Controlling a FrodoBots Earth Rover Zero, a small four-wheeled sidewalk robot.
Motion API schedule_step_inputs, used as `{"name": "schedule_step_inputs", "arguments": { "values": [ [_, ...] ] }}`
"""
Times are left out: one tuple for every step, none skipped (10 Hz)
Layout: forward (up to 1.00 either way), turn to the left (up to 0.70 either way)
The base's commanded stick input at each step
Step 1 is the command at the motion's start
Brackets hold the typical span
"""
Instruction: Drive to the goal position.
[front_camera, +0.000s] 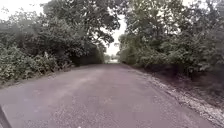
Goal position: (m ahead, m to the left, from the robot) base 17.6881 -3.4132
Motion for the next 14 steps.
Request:
{"name": "schedule_step_inputs", "arguments": {
  "values": [
    [0.06,0.01],
    [0.06,0.01],
    [0.06,0.01],
    [0.06,0.01],
    [0.06,0.01],
    [0.06,0.01],
    [0.06,0.01],
    [0.06,0.01],
    [0.06,0.01],
    [0.06,0.01],
    [0.06,0.01],
    [0.06,0.01],
    [0.06,0.01],
    [0.06,0.01]
  ]
}}
